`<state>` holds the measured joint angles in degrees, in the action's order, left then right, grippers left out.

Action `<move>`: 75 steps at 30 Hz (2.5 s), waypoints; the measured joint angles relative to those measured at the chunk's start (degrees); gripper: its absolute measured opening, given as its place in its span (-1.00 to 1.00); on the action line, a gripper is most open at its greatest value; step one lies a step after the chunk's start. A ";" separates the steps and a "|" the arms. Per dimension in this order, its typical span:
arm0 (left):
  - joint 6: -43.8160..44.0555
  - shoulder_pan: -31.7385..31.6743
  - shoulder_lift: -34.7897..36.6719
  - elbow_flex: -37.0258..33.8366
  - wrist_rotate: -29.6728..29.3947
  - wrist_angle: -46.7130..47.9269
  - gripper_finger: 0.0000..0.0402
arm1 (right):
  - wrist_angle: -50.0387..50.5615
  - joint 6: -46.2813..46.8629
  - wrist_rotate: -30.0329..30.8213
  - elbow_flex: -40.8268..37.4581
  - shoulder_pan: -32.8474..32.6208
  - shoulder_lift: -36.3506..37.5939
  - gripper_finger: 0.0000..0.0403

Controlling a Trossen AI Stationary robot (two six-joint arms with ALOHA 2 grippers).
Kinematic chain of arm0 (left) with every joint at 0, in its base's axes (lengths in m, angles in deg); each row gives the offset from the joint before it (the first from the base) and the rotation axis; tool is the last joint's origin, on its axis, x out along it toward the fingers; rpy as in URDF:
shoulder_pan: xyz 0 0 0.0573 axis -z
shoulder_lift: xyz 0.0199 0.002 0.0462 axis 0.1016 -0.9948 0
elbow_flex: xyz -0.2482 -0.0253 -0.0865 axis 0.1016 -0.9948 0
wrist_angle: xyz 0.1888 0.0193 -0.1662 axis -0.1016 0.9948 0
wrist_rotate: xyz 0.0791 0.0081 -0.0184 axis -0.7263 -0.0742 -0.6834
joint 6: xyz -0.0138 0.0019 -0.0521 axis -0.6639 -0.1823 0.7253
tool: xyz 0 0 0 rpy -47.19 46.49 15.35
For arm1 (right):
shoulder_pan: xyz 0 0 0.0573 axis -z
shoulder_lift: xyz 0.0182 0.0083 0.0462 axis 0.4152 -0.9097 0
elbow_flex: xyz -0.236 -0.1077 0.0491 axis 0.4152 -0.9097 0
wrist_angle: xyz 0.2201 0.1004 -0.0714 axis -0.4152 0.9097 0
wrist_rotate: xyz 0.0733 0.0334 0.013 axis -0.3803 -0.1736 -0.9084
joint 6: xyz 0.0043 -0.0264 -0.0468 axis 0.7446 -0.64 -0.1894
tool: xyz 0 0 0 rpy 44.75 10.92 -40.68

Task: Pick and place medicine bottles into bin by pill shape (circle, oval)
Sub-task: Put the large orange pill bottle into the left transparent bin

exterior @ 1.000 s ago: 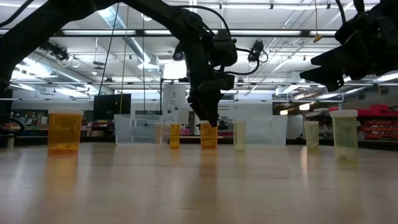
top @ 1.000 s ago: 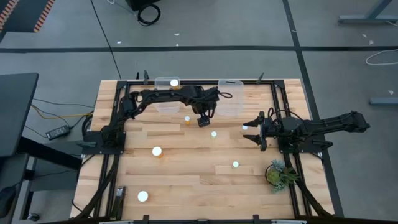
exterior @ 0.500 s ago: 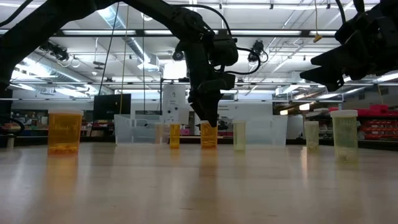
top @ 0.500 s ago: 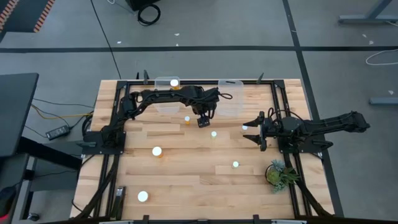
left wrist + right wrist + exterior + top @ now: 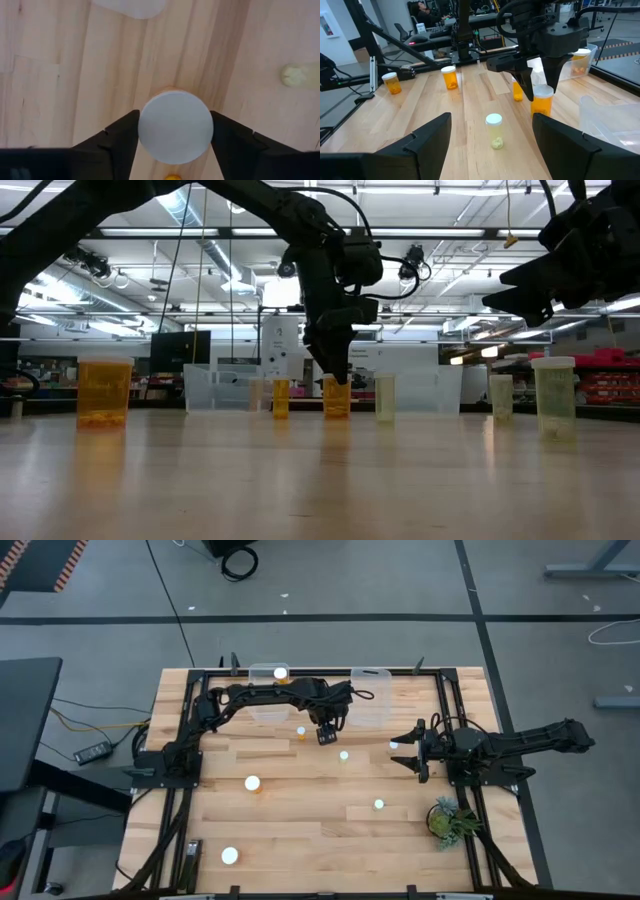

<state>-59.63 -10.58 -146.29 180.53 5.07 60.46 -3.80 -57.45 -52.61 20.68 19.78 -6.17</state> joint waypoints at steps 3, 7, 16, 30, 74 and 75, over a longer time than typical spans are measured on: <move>-0.14 0.00 0.04 0.00 0.02 0.03 0.10 | 0.00 0.00 0.01 -0.02 0.02 0.00 0.41; -0.19 -0.01 0.04 0.00 0.02 0.11 0.11 | 0.00 0.00 0.01 -0.02 0.02 0.00 0.41; -0.32 -0.01 0.09 0.00 0.04 1.40 0.10 | 0.00 0.00 0.01 -0.02 0.01 0.00 0.41; -1.22 0.00 0.15 1.17 0.02 4.58 0.09 | 0.00 0.00 0.00 -0.02 0.02 0.00 0.41; -0.76 -0.62 0.04 24.64 0.01 27.60 0.09 | -0.02 0.00 0.00 0.00 0.02 0.02 0.41; -0.61 -0.81 0.04 24.63 0.00 27.66 0.10 | 0.00 0.00 0.01 0.00 0.00 0.02 0.41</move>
<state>-60.24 -11.39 -146.25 205.16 5.07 88.12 -3.80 -57.45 -52.60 20.68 19.78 -6.15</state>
